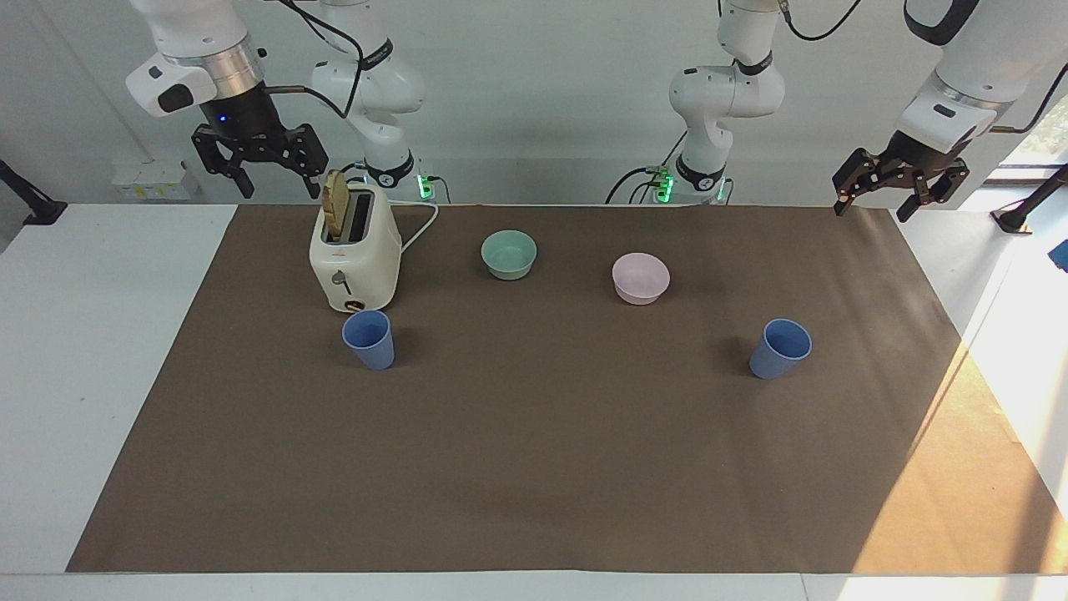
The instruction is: Stack blue cups with both arms
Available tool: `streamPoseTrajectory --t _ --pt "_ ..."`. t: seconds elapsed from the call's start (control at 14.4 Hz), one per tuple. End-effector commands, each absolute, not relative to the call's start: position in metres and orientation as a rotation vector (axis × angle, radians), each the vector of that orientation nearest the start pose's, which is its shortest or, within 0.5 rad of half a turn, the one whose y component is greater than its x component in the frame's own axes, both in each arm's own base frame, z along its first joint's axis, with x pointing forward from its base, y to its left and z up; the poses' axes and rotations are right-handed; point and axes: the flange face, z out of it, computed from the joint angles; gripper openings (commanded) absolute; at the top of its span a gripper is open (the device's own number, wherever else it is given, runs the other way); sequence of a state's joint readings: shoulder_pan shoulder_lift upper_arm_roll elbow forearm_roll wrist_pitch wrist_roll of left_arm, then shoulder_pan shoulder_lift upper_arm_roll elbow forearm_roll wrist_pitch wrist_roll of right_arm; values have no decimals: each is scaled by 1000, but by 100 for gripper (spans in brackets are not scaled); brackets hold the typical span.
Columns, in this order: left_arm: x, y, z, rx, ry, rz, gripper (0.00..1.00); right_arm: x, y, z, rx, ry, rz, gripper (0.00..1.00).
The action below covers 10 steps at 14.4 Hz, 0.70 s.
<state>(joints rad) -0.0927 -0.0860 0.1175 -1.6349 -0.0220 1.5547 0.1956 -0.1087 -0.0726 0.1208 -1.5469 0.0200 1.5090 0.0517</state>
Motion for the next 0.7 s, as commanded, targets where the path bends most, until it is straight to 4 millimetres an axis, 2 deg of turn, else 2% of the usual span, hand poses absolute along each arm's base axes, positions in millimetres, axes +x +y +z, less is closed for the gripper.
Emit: streamPoseTrajectory --t 0.0,0.49,0.63 --pt "520 11 643 -3147 282 -2 100 518 11 669 -3109 82 -64 100" --pt "523 7 642 -3150 301 -32 100 518 11 669 -3109 82 -67 100" --pt "530 6 630 -3147 305 -46 100 518 11 669 -3109 82 -67 100"
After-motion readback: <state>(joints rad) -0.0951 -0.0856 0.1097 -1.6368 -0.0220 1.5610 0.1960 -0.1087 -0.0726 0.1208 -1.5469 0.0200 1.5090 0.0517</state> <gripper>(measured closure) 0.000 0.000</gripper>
